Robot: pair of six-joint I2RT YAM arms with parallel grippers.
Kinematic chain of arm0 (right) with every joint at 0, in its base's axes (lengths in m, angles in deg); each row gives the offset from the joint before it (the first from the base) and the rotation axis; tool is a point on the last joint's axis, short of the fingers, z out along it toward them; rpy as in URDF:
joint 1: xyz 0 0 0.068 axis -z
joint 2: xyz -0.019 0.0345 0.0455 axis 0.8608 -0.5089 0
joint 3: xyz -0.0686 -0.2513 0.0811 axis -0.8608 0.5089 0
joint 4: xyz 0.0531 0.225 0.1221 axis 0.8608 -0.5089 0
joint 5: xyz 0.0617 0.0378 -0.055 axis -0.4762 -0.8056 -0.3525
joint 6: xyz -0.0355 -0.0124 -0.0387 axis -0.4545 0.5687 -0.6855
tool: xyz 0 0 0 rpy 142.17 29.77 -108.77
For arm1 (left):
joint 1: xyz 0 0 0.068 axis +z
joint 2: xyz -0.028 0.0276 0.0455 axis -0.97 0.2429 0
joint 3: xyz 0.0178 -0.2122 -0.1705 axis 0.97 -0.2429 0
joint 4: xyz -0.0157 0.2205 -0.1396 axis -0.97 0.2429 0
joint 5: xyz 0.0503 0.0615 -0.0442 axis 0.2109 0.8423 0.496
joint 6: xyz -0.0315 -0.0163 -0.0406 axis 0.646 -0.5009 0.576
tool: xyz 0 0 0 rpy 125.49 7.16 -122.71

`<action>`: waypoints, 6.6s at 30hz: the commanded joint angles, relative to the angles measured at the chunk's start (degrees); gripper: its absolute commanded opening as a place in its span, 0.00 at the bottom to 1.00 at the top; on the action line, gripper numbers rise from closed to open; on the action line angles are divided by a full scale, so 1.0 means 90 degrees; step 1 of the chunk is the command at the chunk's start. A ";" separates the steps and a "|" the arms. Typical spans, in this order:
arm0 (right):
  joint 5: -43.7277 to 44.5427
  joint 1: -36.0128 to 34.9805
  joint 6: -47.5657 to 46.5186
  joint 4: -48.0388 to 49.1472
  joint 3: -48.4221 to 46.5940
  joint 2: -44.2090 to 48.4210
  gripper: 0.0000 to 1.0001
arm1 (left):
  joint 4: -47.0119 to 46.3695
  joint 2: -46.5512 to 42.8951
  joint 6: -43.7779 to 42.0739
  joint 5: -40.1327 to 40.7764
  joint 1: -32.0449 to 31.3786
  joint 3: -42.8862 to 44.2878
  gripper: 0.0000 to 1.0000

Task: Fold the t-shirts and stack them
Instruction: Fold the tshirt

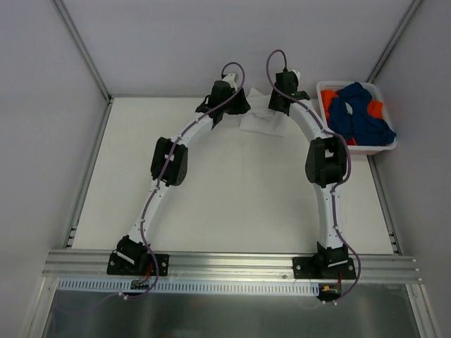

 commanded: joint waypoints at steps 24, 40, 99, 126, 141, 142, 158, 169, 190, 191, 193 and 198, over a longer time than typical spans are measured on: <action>0.1004 -0.0564 -0.1793 0.2748 0.3063 0.3512 0.99 | -0.2826 -0.2931 -0.1013 -0.0257 -0.0639 -0.2830 0.92; -0.0695 -0.0321 -0.0768 -0.0388 0.0457 0.0917 0.00 | -0.1145 -0.1126 0.0206 -0.0168 -0.0542 -0.1582 0.00; 0.0125 0.0178 0.0180 0.1281 -0.1624 -0.1291 0.02 | -0.0295 -0.0285 0.1370 -0.0823 -0.0209 -0.1210 0.00; -0.1232 0.0012 -0.1012 0.0863 0.0506 0.1561 0.01 | -0.0315 -0.1507 0.0450 -0.0129 -0.0278 -0.1035 0.00; -0.2434 -0.0017 0.0160 -0.0643 -0.0433 -0.0198 0.00 | -0.0295 -0.0344 0.1125 -0.0550 -0.0239 -0.0536 0.00; -0.2434 -0.0017 0.0170 -0.0633 -0.0385 -0.0217 0.01 | -0.0295 -0.0324 0.1135 -0.0550 -0.0229 -0.0546 0.00; -0.2385 -0.0183 0.0043 -0.0584 0.0270 -0.0257 0.00 | -0.0062 -0.0128 0.1389 -0.0696 -0.0219 -0.0829 0.00; -0.2054 -0.0554 -0.0015 -0.0428 0.1791 0.0426 0.00 | 0.0115 -0.1015 0.1653 -0.0862 -0.0238 -0.2595 0.00; -0.0599 -0.2546 0.1068 0.0998 0.6792 0.3727 0.00 | -0.1339 -0.4600 0.1731 0.0583 -0.1273 -0.8728 0.00; -0.0366 -0.2827 0.1223 0.1007 0.6948 0.3834 0.01 | -0.1534 -0.4717 0.1779 0.0651 -0.1341 -0.8942 0.00; 0.0063 -0.3121 0.1400 0.0998 0.7368 0.4176 0.00 | -0.1730 -0.5049 0.1848 0.0855 -0.1566 -0.9548 0.00; 0.0641 -0.4079 0.2113 0.0803 0.8091 0.4743 0.01 | -0.2014 -0.5733 0.1994 0.1411 -0.2219 -1.0545 0.00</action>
